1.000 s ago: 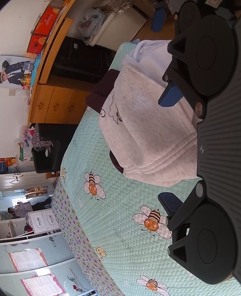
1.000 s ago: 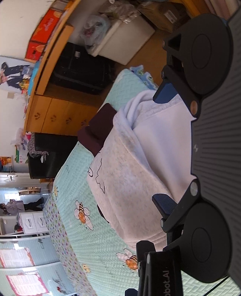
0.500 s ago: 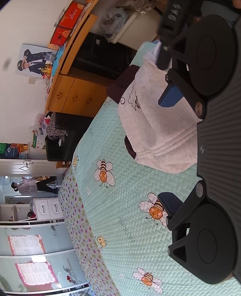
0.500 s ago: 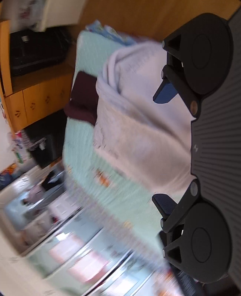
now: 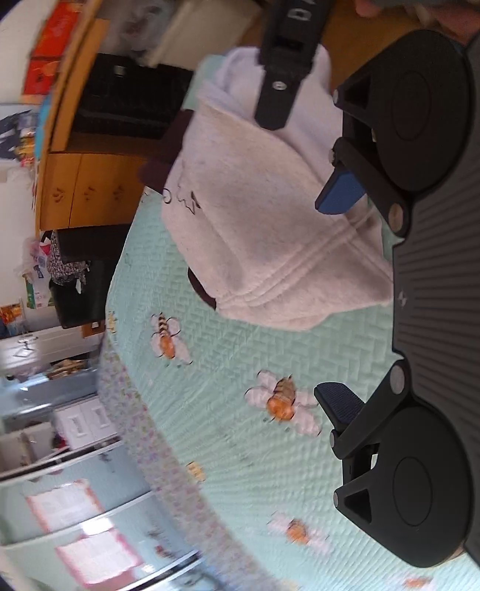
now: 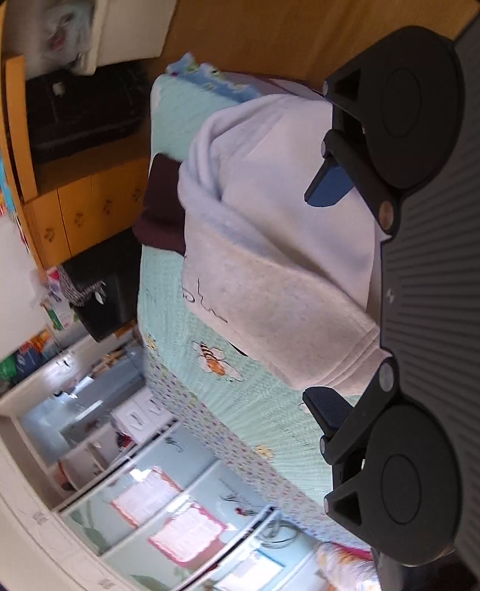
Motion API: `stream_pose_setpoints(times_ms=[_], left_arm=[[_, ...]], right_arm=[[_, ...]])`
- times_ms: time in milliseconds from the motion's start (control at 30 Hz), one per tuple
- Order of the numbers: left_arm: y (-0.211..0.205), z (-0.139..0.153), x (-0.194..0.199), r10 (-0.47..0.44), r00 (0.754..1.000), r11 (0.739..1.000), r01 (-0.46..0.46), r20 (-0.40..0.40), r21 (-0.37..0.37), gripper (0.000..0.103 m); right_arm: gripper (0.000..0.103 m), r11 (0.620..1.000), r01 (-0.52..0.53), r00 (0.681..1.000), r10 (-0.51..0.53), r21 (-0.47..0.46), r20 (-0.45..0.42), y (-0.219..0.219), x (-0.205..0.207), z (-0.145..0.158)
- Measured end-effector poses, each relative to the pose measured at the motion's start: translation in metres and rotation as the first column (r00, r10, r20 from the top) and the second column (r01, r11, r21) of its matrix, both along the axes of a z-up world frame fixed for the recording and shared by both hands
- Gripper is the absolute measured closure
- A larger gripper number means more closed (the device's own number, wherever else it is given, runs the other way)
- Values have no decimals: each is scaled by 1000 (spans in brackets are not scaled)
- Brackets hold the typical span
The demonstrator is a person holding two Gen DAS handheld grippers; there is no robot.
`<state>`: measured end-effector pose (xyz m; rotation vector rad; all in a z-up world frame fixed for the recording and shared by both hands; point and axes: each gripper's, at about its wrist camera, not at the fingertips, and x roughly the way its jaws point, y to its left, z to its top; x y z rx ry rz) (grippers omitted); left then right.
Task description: Fold clothes
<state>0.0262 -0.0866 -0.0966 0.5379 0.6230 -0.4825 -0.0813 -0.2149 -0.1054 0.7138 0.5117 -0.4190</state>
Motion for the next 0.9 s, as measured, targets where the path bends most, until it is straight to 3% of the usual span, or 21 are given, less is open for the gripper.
stream_pose_setpoints(times_ms=[133, 300, 467, 533, 667, 767, 900], left_arm=[[1, 0, -14, -47, 996, 999, 45, 77, 24, 5], [0, 8, -17, -49, 997, 999, 50, 57, -17, 6], [-7, 15, -16, -61, 998, 995, 58, -30, -83, 6], [-11, 17, -13, -84, 993, 991, 75, -83, -108, 6], [-22, 23, 1, -133, 988, 990, 128, -77, -65, 6], [-25, 52, 25, -101, 995, 994, 100, -18, -35, 10], [-12, 114, 51, -65, 996, 989, 72, 63, -128, 10]], right_arm=[[0, 1000, 15, 999, -15, -11, -39, -3, -3, -6], [1, 1000, 19, 1000, -19, 13, -8, -5, -6, -6], [0, 990, 136, 987, -138, 31, 79, 7, -13, -1], [0, 989, 150, 987, -150, 11, 49, 10, -6, 1], [0, 995, 91, 991, -95, -43, -95, 4, 18, 3], [1, 998, 46, 992, -49, -31, -117, -13, 26, 15], [1, 998, 41, 999, -42, -47, -5, -38, 26, 66]])
